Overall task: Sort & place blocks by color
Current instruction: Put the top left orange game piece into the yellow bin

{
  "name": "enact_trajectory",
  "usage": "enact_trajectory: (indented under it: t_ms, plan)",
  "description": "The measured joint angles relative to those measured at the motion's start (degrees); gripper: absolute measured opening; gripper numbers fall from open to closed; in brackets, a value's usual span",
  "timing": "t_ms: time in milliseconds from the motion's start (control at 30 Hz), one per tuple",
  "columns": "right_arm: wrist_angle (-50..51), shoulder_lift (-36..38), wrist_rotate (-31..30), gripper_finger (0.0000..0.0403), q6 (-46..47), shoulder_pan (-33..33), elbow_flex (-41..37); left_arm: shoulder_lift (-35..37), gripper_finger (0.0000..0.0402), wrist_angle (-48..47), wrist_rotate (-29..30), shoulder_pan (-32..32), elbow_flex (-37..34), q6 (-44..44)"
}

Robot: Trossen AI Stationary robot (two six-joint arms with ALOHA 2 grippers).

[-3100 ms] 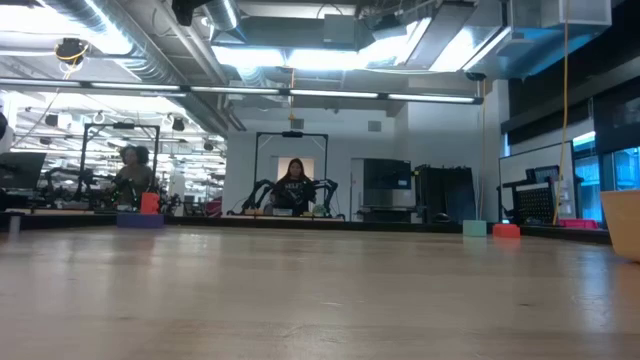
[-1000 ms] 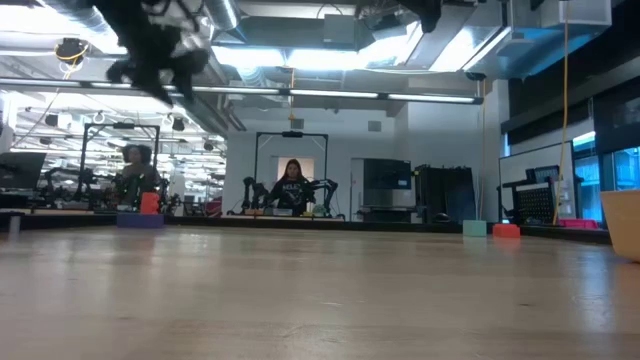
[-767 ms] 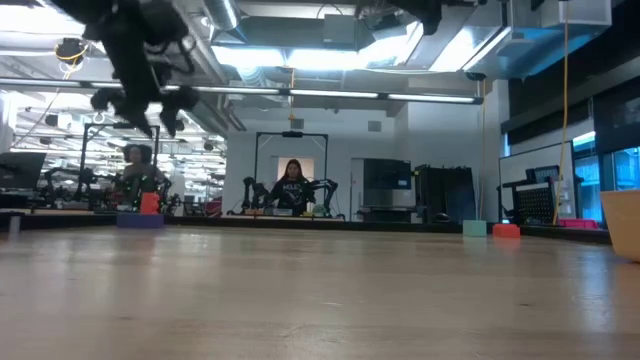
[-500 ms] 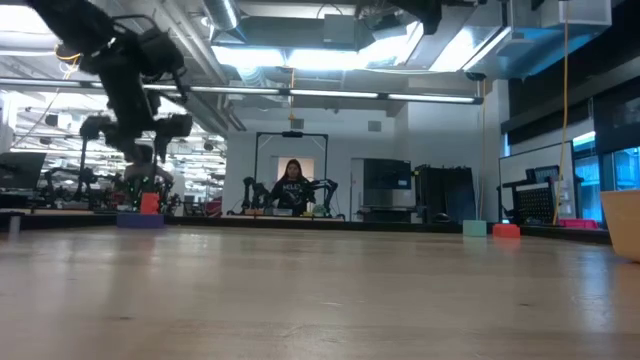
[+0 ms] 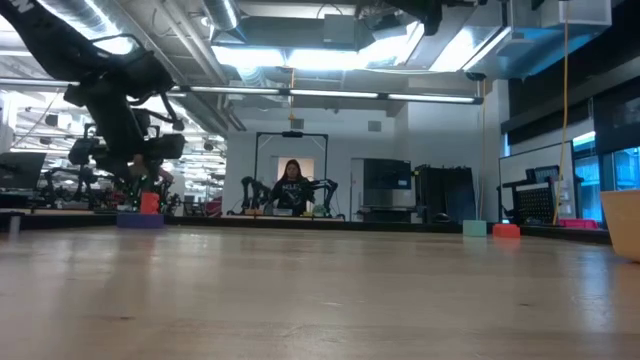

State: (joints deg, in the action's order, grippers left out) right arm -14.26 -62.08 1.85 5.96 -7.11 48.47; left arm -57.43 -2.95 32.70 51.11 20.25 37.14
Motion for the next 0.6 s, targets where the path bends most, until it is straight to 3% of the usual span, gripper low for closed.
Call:
enact_trajectory:
  t_ms: [200,400,600]
  plan:
    - [0.00,0.00,0.02,0.0227,-0.01,0.00,0.00,1.51,0.0199,-5.27,-1.94,-6.44,-0.19,3.51]
    - [0.00,0.00,0.15,0.0227,-0.07,0.00,0.00,2.27,0.0199,-8.41,7.95,-14.85,-0.19,10.69]
    - [0.02,0.00,0.17,0.0227,-0.06,0.02,0.00,0.66,0.0199,-13.17,13.62,-14.37,-0.19,13.86]
